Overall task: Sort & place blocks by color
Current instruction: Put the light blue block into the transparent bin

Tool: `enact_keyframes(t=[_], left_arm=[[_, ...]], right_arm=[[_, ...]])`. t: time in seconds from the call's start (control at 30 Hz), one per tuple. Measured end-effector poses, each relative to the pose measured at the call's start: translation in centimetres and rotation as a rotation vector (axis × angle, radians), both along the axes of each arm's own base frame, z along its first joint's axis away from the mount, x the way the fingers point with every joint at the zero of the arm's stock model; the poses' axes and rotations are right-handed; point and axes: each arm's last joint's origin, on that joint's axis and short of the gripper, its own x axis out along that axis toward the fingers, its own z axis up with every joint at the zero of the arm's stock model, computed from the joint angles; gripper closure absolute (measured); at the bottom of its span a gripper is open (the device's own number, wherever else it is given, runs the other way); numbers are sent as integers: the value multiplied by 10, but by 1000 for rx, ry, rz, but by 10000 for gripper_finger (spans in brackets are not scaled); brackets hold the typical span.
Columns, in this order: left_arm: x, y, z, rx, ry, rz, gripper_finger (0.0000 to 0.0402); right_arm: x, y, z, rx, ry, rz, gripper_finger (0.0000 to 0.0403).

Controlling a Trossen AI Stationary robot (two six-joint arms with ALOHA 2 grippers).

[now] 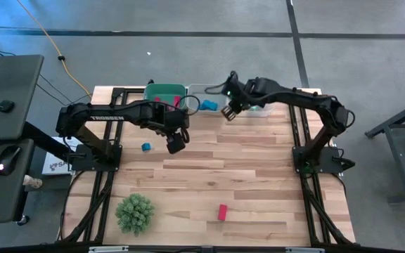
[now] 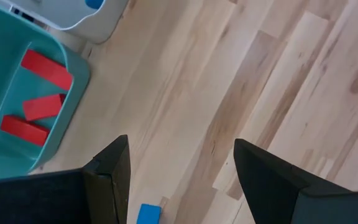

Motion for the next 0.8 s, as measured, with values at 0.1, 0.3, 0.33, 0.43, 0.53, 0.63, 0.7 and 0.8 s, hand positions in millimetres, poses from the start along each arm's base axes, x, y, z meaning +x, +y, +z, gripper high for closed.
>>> enact_keyframes(t=[0.1, 0.3, 0.33, 0.43, 0.53, 0.63, 0.7, 0.8], left_arm=[[-1, 3, 0, -6, -7, 37, 195], [-2, 9, 0, -16, -19, 94, 195], [-2, 9, 0, -17, -20, 100, 195], [-2, 9, 0, -18, -21, 104, 195], [-2, 9, 0, -18, -27, 109, 195], [1, 9, 1, -22, -61, 140, 195], [2, 10, 1, -25, -87, 162, 195], [3, 10, 2, -30, -99, 185, 195]], right_arm=[[-10, -22, 0, -14, 25, -14, 304], [-28, -60, -1, -39, 34, -57, 304], [-31, -65, -1, -40, 31, -66, 304], [-38, -78, -2, -43, 42, -84, 304], [-42, -89, -8, -39, 72, -81, 304], [-43, -100, -19, 13, 86, -45, 304], [-43, -107, -29, 54, 95, -19, 304], [-42, -114, -40, 79, 130, -1, 304]])
